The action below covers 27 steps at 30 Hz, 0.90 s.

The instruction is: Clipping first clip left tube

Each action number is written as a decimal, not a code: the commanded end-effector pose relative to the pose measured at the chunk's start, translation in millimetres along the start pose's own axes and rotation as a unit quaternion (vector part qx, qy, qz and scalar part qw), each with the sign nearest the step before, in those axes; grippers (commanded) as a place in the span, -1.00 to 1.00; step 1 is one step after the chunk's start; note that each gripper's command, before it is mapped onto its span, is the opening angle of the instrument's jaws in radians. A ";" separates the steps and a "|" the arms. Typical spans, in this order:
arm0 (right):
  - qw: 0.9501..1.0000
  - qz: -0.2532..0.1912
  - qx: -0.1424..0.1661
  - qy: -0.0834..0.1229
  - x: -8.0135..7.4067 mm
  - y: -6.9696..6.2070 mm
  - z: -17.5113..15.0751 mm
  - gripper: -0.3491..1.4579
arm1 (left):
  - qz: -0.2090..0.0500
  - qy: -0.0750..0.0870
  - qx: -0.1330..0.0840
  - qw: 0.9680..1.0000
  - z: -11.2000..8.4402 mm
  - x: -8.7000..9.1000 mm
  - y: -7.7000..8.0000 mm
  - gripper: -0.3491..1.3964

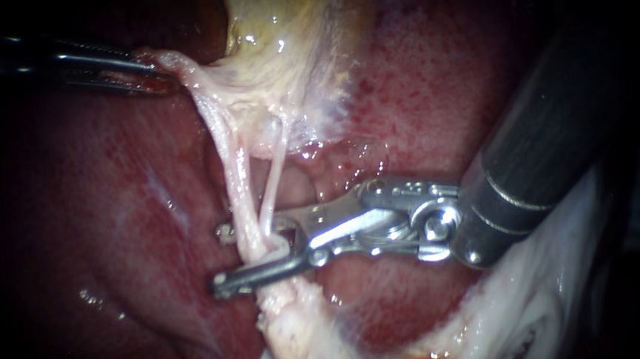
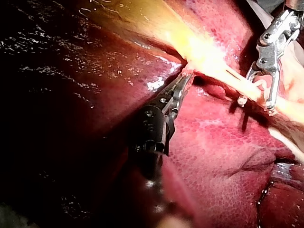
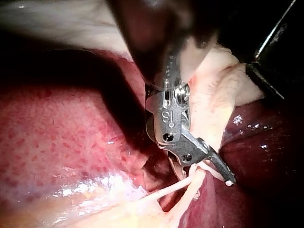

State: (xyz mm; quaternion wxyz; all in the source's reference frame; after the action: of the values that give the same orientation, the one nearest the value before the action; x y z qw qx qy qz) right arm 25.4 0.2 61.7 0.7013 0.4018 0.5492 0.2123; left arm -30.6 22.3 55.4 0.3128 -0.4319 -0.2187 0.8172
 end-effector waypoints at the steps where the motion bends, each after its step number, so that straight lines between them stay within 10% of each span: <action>1: 1.000 0.000 0.000 0.000 0.0 0.0 -0.1 -0.09 | 0.000 0.000 0.000 1.000 0.0 0.0 0.0 -1.00; 9: 1.000 -0.001 -0.022 0.011 -0.8 -0.3 -2.1 -0.12 | 0.000 0.000 0.000 1.000 -0.1 -0.1 -0.1 -1.00; 27: 0.995 0.007 -0.085 -0.044 -2.1 0.3 -10.3 -0.13 | 0.001 0.000 -0.001 1.000 -0.4 -0.3 -0.1 -1.00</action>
State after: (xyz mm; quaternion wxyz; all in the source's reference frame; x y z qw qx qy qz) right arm 14.9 2.1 62.5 0.7574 0.3524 0.4921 0.2449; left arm -30.2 22.2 55.5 0.3116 -0.4323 -0.2192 0.8173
